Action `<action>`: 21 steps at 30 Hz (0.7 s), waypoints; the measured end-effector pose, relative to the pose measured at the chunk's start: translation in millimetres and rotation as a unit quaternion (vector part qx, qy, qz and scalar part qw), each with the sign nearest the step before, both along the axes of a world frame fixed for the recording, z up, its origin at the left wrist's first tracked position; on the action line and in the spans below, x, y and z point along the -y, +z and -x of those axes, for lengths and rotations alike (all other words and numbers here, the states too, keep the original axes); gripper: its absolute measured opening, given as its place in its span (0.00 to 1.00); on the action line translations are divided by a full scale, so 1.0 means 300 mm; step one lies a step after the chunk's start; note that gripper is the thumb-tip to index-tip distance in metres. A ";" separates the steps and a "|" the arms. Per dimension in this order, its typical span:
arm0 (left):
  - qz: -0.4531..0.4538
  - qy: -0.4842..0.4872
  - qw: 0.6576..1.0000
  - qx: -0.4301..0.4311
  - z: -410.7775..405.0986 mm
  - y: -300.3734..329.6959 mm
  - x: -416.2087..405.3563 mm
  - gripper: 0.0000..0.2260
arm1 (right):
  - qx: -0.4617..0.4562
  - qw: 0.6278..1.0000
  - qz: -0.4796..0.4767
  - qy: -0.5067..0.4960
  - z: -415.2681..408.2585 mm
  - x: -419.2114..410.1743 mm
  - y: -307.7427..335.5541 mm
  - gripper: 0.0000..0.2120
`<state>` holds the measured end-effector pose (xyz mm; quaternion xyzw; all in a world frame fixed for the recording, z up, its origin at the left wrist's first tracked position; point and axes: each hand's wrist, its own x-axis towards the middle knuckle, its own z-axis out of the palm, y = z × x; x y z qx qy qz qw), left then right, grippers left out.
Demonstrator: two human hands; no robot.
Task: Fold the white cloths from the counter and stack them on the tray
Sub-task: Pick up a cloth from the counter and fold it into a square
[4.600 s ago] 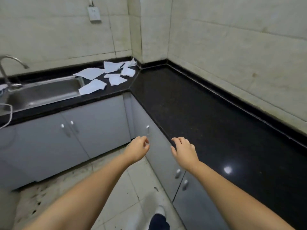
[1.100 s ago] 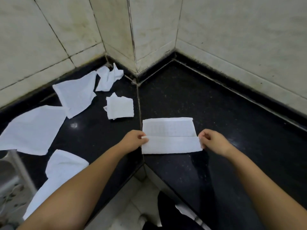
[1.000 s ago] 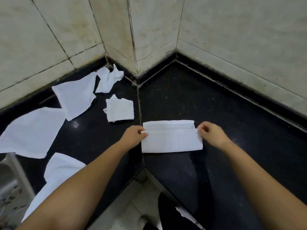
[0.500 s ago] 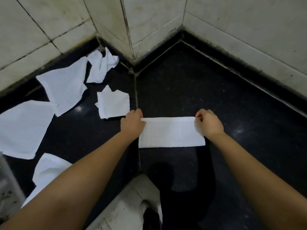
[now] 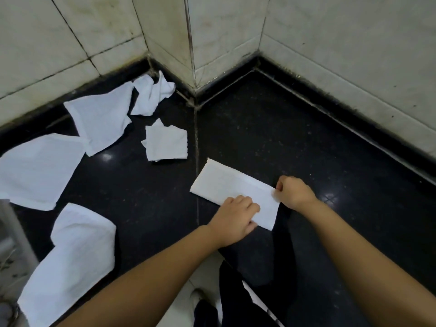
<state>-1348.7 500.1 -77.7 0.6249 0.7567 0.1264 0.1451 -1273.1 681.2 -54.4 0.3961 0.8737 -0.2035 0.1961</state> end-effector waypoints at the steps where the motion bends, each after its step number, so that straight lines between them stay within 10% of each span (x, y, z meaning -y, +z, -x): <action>1: 0.009 -0.038 0.999 -0.012 -0.026 -0.007 -0.016 0.17 | 0.001 1.000 0.009 -0.007 -0.017 0.014 0.002 0.04; 9: 0.001 -0.075 0.992 -0.097 -0.095 -0.046 -0.014 0.07 | -0.083 0.989 0.095 -0.081 -0.129 0.056 -0.007 0.03; 14: -0.053 0.069 0.981 0.172 -0.067 0.003 0.044 0.07 | -0.212 0.935 0.261 -0.117 -0.148 0.045 0.050 0.05; 21: -0.108 0.303 0.845 0.426 0.037 0.058 0.160 0.06 | -0.230 0.806 0.525 -0.150 -0.028 0.055 0.148 0.10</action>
